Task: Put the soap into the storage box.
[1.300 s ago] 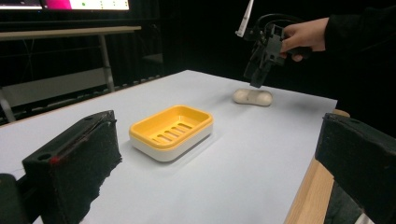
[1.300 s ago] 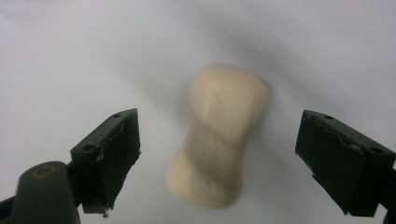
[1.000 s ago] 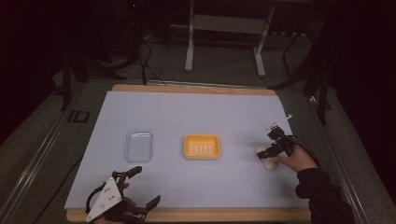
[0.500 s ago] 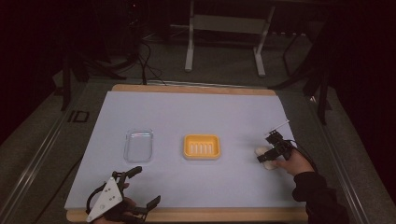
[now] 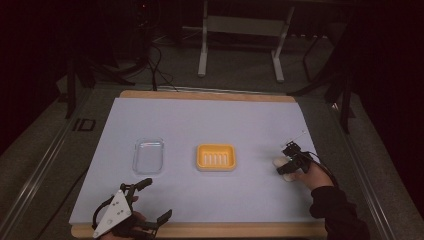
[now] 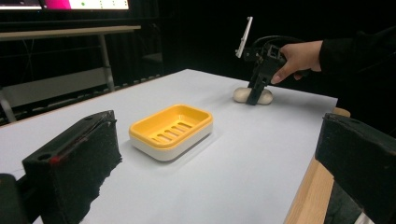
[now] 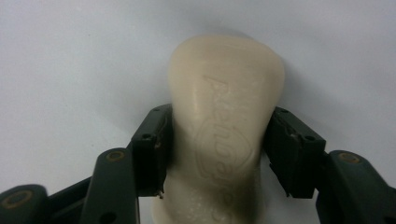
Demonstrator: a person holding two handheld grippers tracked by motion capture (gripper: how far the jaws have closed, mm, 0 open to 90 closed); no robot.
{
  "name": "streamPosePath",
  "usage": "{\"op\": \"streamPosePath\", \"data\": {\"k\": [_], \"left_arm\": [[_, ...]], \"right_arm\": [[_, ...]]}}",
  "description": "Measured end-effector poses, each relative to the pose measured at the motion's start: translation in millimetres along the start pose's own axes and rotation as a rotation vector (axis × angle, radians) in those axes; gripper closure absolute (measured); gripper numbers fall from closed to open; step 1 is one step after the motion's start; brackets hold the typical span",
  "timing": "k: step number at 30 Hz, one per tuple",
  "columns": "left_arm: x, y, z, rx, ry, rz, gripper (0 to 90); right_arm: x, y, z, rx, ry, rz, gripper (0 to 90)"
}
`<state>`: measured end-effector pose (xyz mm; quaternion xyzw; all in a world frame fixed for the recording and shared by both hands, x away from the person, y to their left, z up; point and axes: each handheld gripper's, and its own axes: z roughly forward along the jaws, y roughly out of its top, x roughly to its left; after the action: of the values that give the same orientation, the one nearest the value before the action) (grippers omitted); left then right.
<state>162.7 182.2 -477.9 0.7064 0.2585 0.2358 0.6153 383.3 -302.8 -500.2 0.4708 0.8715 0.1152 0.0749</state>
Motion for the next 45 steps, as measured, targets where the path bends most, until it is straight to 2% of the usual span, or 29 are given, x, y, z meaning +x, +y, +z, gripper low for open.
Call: {"op": "streamPosePath", "data": {"k": [3, 7, 13, 14, 18, 21, 25, 27, 32, 39, 45], "left_arm": [[0.0, -0.2, 0.1, 0.0, 0.0, 0.001, 0.0], [0.6, -0.2, -0.5, -0.001, 0.001, 0.002, 0.0], [0.4, -0.3, -0.5, 0.0, 0.001, 0.0, 0.0], [0.3, -0.4, -0.6, 0.0, 0.001, 0.001, 0.0], [0.8, -0.4, -0.7, 0.0, 0.001, -0.001, 0.0], [0.7, -0.4, -0.6, 0.001, -0.002, -0.001, 0.0], [0.5, -0.4, -0.6, 0.0, -0.001, 0.001, 0.0], [0.7, -0.5, -0.4, 0.002, -0.001, -0.001, 0.0], [0.5, -0.6, 0.0, 0.003, -0.004, -0.003, 0.0], [0.5, -0.7, -0.1, 0.006, -0.006, -0.001, 0.0], [0.7, -0.8, 0.0, 0.008, -0.007, -0.001, 0.0]], "right_arm": [[0.2, -0.4, -0.5, -0.007, 0.003, 0.006, 49.2], [-0.8, 0.9, -0.9, 0.001, 0.011, 0.0, 49.6], [-2.5, 3.4, -5.7, -0.008, 0.01, -0.035, 49.6], [-1.7, 5.1, -8.6, -0.001, 0.005, -0.063, 49.7], [-1.3, 8.8, -17.4, -0.007, 0.003, -0.086, 49.7], [-0.4, 11.3, -23.8, -0.017, 0.013, -0.127, 49.7], [3.3, 13.3, -27.6, -0.013, 0.034, -0.215, 49.6], [5.4, 14.1, -28.2, -0.013, 0.035, -0.244, 49.6], [6.0, 15.6, -29.6, -0.007, 0.069, -0.283, 49.6], [10.3, 14.8, -33.0, 0.005, 0.117, -0.38, 49.6], [11.3, 15.5, -36.6, 0.009, 0.152, -0.443, 49.5]]}}
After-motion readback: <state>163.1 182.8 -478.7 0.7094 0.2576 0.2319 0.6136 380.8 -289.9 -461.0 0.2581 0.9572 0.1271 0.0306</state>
